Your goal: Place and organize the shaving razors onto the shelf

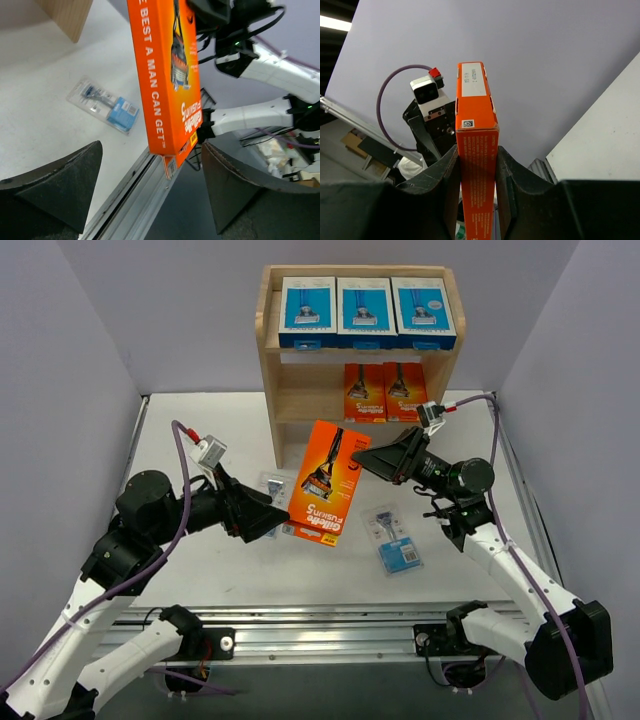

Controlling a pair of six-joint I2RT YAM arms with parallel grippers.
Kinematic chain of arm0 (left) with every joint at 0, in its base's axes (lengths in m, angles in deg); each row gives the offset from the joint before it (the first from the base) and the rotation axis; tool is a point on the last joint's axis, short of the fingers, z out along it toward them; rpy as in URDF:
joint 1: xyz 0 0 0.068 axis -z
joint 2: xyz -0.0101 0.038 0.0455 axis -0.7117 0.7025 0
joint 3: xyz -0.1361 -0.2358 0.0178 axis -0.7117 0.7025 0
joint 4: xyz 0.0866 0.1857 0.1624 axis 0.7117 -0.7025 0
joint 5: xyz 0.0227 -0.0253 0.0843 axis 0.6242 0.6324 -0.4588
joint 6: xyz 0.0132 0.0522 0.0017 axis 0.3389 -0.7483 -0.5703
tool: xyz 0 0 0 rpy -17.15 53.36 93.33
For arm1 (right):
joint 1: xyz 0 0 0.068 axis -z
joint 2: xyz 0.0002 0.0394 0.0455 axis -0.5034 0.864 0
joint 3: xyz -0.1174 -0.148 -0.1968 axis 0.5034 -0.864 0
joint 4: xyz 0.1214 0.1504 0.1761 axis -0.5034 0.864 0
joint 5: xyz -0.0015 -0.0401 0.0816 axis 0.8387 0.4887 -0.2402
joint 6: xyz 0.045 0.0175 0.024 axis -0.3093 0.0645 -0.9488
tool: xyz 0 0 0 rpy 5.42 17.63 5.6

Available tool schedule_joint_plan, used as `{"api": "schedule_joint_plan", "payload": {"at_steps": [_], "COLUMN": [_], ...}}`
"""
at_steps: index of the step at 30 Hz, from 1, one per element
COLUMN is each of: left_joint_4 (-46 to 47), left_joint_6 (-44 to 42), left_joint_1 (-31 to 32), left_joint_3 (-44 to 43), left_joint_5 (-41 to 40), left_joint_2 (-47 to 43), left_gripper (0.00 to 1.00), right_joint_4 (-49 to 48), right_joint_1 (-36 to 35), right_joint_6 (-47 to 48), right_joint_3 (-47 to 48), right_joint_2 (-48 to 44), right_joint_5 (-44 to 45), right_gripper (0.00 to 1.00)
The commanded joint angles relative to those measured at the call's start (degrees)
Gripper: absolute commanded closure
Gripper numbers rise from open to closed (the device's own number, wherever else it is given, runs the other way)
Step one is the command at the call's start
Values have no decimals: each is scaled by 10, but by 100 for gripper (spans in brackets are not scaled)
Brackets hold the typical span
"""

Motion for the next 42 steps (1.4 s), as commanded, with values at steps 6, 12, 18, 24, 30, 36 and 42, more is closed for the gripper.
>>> {"api": "schedule_joint_plan", "payload": {"at_steps": [6,12,18,24,30,36,42], "left_joint_4": [115,133,157,171,174,156,150], "left_joint_6": [50,46,53,63,73,60,59], "left_joint_1": [-12,-12,-12,-12,-12,-12,-12], "left_joint_3": [33,38,43,54,59,54,52], "left_joint_5": [90,117,143,149,154,160,168], "left_joint_2": [-7,3,7,11,19,26,25], "left_gripper": [26,25,26,46,46,38,57], "right_joint_4": [-194,-218,-223,-226,-225,-218,-221], "right_joint_1": [4,6,6,6,5,5,5], "right_joint_6": [-72,-81,-80,-79,-76,-66,-56], "right_joint_3": [-25,-22,-17,-19,-20,-18,-19], "right_joint_2": [7,14,18,21,16,14,10], "right_joint_5": [-37,-38,-40,-38,-37,-36,-31], "right_gripper": [100,100,100,100,100,100,100]}}
